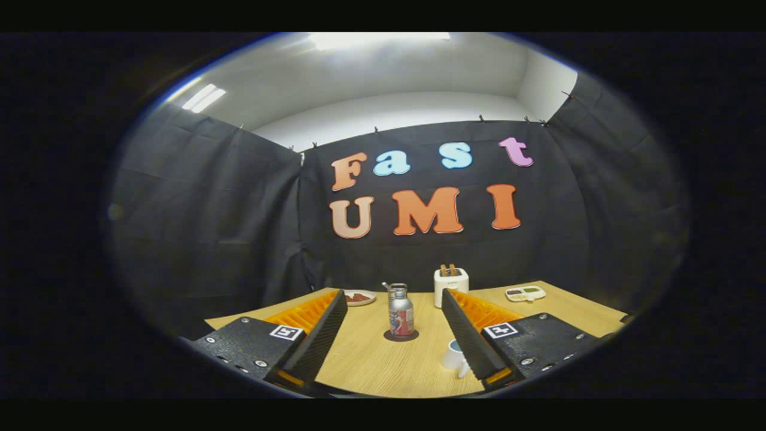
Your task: Take the bottle from table, then pour the juice into the cup, finally place the bottle on the coaster
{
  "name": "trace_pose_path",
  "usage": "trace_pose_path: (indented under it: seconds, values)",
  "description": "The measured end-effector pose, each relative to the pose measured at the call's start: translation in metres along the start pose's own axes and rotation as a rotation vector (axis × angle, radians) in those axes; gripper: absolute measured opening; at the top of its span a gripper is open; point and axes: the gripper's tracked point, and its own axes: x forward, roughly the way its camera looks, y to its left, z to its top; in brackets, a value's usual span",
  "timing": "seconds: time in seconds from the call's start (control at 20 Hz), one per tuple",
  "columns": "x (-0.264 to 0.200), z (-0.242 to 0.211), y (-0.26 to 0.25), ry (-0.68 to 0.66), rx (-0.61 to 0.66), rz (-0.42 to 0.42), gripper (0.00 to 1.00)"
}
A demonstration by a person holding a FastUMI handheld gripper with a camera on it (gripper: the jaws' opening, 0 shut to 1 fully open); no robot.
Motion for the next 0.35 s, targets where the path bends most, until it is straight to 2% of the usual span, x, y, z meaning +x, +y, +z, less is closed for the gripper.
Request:
trace_pose_path:
  seconds: [0.35]
  values:
    - [-0.023, 0.016, -0.008, -0.025, 0.011, -0.008, 0.94]
